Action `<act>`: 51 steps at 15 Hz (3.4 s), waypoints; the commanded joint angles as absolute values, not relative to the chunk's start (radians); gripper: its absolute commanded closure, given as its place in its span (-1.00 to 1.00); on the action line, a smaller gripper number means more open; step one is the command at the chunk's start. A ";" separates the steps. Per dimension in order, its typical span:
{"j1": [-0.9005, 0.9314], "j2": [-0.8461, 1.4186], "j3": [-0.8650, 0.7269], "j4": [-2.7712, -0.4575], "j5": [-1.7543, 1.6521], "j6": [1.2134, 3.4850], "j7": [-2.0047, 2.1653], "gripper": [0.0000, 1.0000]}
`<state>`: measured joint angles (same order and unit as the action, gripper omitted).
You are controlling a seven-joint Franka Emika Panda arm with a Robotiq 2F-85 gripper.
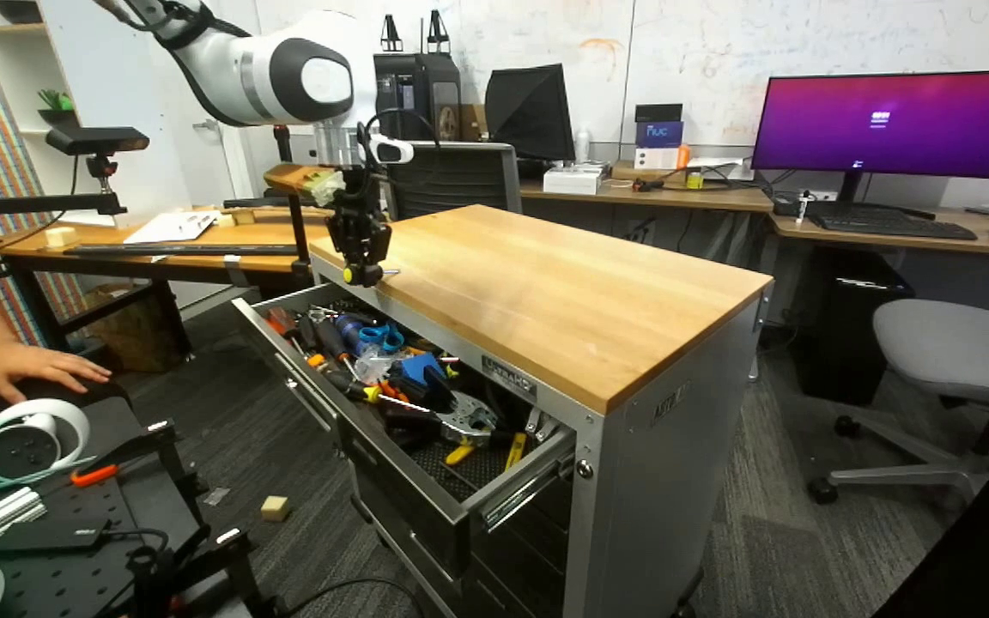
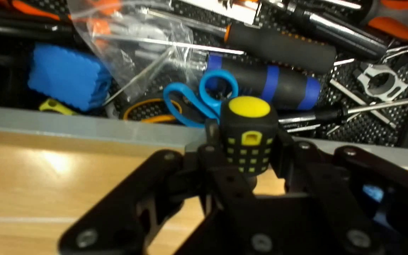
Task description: Put the screwdriver inside the open drawer and close the drawer
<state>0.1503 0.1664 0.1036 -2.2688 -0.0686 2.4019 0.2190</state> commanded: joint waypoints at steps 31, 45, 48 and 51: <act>0.341 0.308 0.069 -2.296 -0.663 2.468 0.599 1.00; 0.305 0.264 0.150 -2.253 -0.594 2.458 0.505 1.00; 0.307 0.226 0.184 -2.258 -0.377 2.370 0.402 1.00; 0.314 0.234 0.168 -2.252 -0.332 2.363 0.403 1.00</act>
<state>0.3218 0.2609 0.1704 -2.2361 -0.3686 2.3655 0.4229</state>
